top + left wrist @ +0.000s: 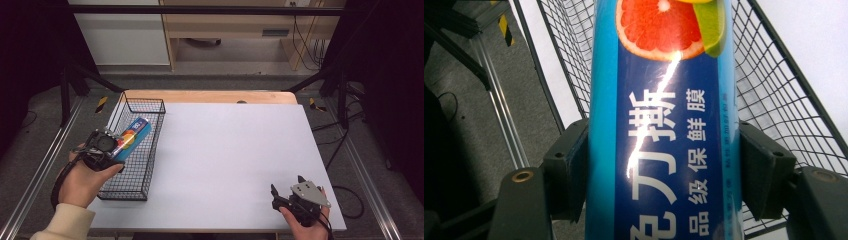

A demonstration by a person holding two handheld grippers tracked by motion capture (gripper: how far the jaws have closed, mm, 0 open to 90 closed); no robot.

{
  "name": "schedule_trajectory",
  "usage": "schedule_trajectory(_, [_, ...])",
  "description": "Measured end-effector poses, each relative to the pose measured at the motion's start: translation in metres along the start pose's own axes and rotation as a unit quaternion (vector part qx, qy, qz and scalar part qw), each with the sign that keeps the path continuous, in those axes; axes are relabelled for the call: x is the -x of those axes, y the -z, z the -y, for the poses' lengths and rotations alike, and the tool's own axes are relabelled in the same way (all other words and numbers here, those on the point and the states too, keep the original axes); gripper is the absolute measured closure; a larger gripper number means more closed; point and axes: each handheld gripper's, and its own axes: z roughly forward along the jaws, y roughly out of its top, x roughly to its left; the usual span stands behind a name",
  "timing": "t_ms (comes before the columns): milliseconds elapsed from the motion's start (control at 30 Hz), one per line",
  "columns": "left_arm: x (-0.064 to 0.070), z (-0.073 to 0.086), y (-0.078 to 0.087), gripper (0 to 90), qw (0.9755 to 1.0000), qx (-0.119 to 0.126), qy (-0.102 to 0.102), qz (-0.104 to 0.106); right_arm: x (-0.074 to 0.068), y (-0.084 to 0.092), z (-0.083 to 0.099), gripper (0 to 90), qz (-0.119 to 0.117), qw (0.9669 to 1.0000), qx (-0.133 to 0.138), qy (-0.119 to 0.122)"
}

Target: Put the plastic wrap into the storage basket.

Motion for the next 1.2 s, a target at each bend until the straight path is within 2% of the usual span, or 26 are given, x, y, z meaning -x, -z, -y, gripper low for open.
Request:
schedule_trajectory(167, [0.000, -0.001, -0.003, 32.1, 1.0000, -0.004, 0.004, 0.003, 0.000, 0.000, 0.000, 13.8, 0.000, 1.0000, 0.000, -0.002])
schedule_trajectory(567, [0.005, -0.004, -0.005, 32.2, 0.9998, -0.014, -0.010, -0.007, 0.001, 0.000, 0.000, 13.8, 0.000, 1.0000, 0.000, -0.003])
schedule_trajectory(733, [0.005, -0.004, -0.007, 32.1, 0.9998, -0.017, -0.007, -0.006, 0.001, 0.000, 0.000, 13.8, 0.000, 1.0000, 0.001, -0.004])
schedule_trajectory(1200, [0.008, -0.006, -0.011, 32.1, 0.9998, -0.016, -0.011, -0.005, 0.003, 0.001, 0.000, 13.9, 0.000, 1.0000, 0.001, -0.007])
